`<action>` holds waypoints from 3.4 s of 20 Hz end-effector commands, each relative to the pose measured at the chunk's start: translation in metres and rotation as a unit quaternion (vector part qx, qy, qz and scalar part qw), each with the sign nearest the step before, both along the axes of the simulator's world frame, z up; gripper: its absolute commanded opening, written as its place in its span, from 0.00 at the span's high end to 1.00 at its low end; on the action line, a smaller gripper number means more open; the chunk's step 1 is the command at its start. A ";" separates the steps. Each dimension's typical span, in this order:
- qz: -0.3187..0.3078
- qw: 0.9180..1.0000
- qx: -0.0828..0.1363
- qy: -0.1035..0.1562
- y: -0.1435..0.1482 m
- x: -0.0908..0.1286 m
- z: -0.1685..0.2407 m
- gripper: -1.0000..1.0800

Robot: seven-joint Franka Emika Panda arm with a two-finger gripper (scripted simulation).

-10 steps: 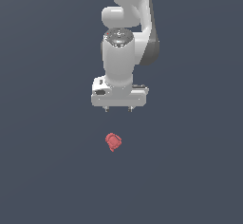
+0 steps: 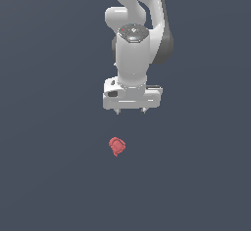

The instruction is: Pick up the object and move it to a goal position.

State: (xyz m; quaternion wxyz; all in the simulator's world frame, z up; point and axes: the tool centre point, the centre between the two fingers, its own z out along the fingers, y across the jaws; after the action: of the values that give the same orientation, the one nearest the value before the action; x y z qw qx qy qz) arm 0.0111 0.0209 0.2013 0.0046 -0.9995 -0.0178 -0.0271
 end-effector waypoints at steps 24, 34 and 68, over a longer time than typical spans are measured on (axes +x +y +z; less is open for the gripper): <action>0.148 0.989 -0.011 0.010 -0.021 0.034 -0.041 0.04; 0.265 0.964 -0.015 0.019 -0.044 0.057 -0.080 0.04; 0.348 0.937 -0.014 0.024 -0.062 0.070 -0.162 0.04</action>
State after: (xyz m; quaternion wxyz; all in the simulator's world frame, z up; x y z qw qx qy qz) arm 0.0798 -0.0411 0.0406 0.0005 -0.9313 -0.3643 0.0010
